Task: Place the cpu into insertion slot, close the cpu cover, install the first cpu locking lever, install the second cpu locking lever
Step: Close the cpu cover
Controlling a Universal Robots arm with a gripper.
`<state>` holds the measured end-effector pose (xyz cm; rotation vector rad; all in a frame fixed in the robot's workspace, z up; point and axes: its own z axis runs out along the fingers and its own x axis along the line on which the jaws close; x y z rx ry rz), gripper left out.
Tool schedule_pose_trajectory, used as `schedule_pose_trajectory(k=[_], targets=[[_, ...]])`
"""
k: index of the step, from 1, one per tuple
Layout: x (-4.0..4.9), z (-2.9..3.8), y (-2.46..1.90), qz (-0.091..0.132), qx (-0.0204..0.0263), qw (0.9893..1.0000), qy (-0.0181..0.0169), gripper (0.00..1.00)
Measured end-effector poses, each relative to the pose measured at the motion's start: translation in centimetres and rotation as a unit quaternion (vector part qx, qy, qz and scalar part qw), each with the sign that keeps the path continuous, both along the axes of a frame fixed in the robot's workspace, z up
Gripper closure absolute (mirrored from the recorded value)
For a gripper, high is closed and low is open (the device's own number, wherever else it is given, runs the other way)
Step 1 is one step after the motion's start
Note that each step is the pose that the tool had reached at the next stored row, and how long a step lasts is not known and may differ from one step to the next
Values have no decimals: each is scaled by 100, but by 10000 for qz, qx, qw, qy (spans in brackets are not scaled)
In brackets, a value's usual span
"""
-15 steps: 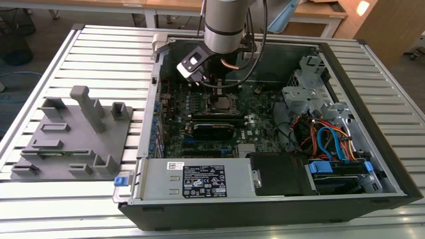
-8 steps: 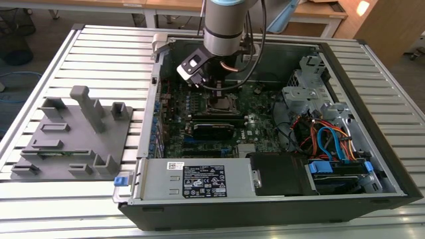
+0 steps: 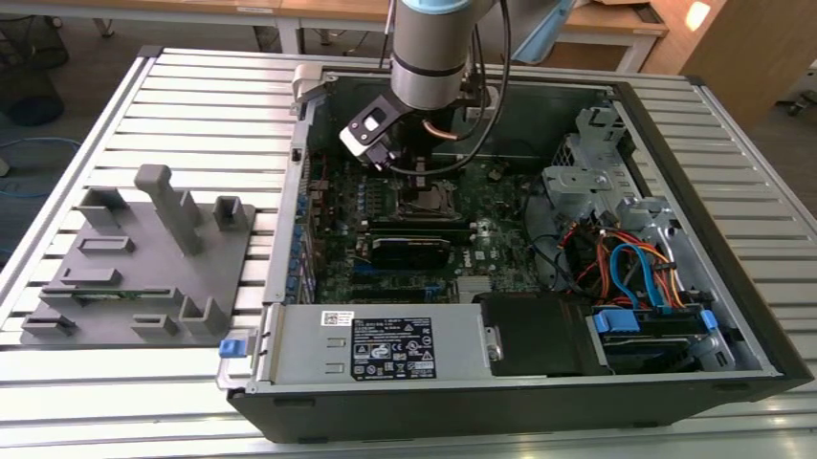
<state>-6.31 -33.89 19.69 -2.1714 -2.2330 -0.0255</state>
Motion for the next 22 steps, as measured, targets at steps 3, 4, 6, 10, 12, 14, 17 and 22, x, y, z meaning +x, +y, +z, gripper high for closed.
schedule_pose_trajectory(k=[3, 4, 6, 10, 12, 14, 17, 22], targets=[[2, 17, 3, 1, 10, 10000, -8, 90], [2, 34, 4, 1, 11, 10000, -7, 90], [-2, 80, 1, 0, 2, 10000, -1, 90], [-4, 138, 0, 1, 0, 10000, 0, 90], [-4, 144, 1, 0, -1, 10000, 0, 90], [7, 140, 1, 0, -3, 10000, 0, 90], [81, 131, 0, 1, -3, 10000, 0, 90], [153, 125, 0, -2, -4, 10000, 1, 90]])
